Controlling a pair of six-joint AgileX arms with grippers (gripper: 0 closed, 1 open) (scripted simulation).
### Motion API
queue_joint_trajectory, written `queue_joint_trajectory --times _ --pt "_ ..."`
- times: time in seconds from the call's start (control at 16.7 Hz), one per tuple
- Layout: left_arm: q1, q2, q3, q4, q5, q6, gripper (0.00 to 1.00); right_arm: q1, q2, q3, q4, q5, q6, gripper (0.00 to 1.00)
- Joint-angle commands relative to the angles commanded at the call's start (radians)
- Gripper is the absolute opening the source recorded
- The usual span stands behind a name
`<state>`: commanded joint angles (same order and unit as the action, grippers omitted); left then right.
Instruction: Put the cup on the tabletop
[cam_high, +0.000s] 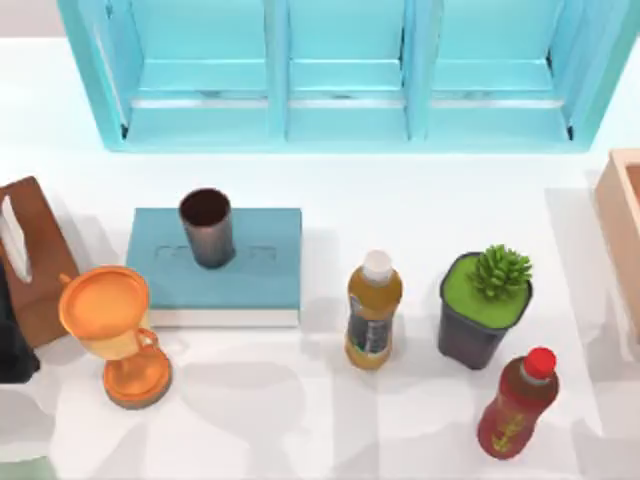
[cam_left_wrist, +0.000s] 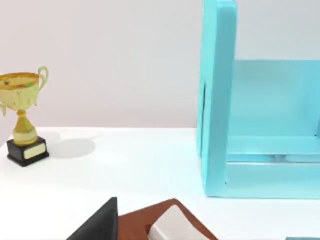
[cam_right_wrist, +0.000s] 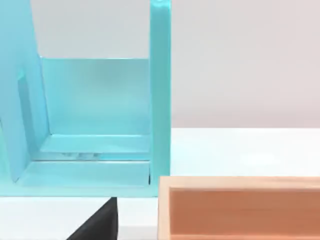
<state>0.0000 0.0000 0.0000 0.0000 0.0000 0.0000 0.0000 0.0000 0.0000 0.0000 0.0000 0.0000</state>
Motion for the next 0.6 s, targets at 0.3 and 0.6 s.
queue_joint_trajectory --times 0.3,0.6 --pt "0.0 0.0 0.0 0.0 0.0 0.0 1.0 0.026 0.047 0.05 -0.034 -0.007 0.016 1.0" --pt "0.0 0.0 0.0 0.0 0.0 0.0 1.0 0.161 0.305 0.328 -0.213 -0.028 0.109 1.0"
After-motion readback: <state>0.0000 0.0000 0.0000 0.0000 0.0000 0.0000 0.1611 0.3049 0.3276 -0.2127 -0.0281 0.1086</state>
